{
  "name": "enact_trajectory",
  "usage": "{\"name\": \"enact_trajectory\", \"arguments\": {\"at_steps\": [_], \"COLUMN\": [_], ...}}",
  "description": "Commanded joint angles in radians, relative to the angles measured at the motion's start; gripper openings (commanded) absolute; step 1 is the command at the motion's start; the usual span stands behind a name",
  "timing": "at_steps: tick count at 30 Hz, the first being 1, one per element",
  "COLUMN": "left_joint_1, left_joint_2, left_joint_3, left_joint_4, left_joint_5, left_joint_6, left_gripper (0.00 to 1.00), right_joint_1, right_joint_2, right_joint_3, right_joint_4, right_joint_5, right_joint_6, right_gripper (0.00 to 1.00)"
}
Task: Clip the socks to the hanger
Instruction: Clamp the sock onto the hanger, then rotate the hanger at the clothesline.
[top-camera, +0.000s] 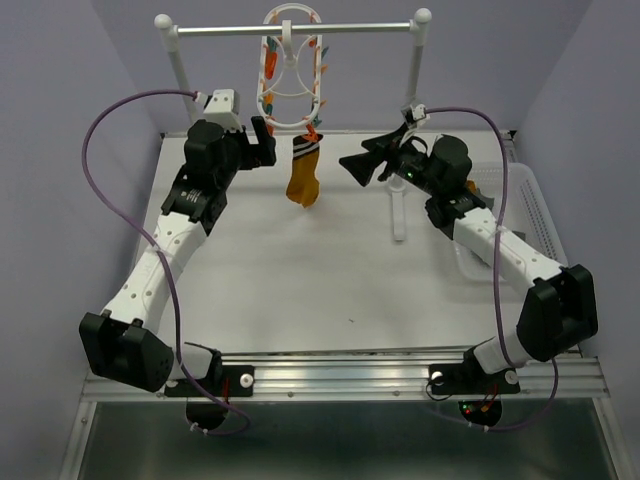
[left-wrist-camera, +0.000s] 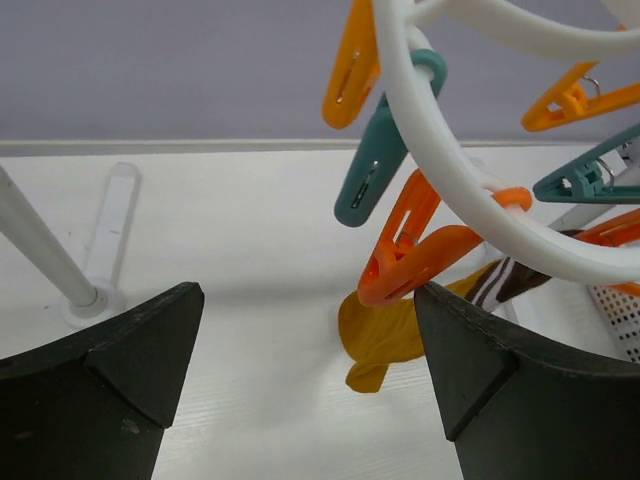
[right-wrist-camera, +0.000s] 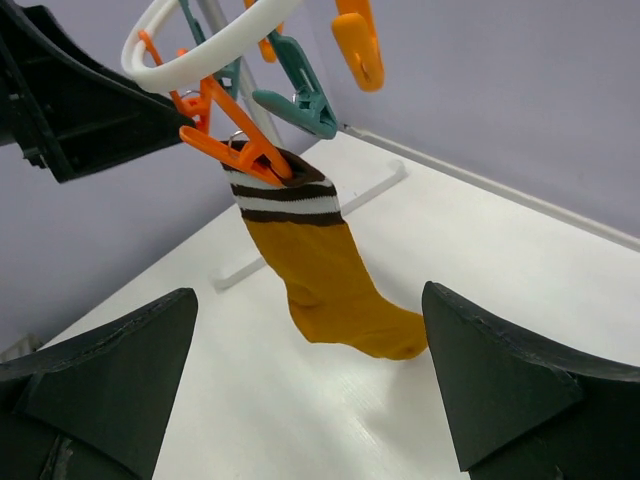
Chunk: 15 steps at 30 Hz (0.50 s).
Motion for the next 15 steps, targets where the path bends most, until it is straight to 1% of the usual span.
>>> {"name": "enact_trajectory", "arguments": {"at_steps": [1,4,5,6,10,12,15], "left_joint_1": [0.027,0.042,0.044,0.044,0.047,0.047,0.048], "left_joint_2": [-0.051,-0.05,-0.042,-0.034,0.001,0.004,-0.008], "left_joint_3": [0.06,0.087,0.099,0.131,0.182,0.179,0.143], "left_joint_4": [0.011,-0.006,-0.031,-0.049,-0.126,-0.141,-0.149], "left_joint_5": [-0.124,-0.199,-0.246,-0.263,-0.323,-0.362,-0.371], "left_joint_6": [-0.032,-0.061,-0.084,-0.091,-0.121,-0.137,-0.165], "left_gripper": [0.99,0.99,0.99,0.99,0.99,0.99,0.99], "right_joint_1": [-0.001,-0.001,-0.001,-0.001,-0.001,-0.001,-0.001], "right_joint_2": [-0.063,-0.086,-0.095,-0.103,-0.136,-0.141,-0.15], "right_joint_3": [-0.004,-0.01,-0.018,-0.022,-0.053,-0.068,-0.104], "right_joint_4": [-0.056,-0.08,-0.086,-0.092,-0.105,-0.109,-0.109], "right_joint_5": [0.084,0.111,0.14,0.151,0.173,0.19,0.251], "right_joint_6": [-0.075,-0.127,-0.133,-0.141,-0.167,-0.167,-0.158], "right_gripper": [1.0,1.0,1.0,1.0,1.0,1.0,1.0]}}
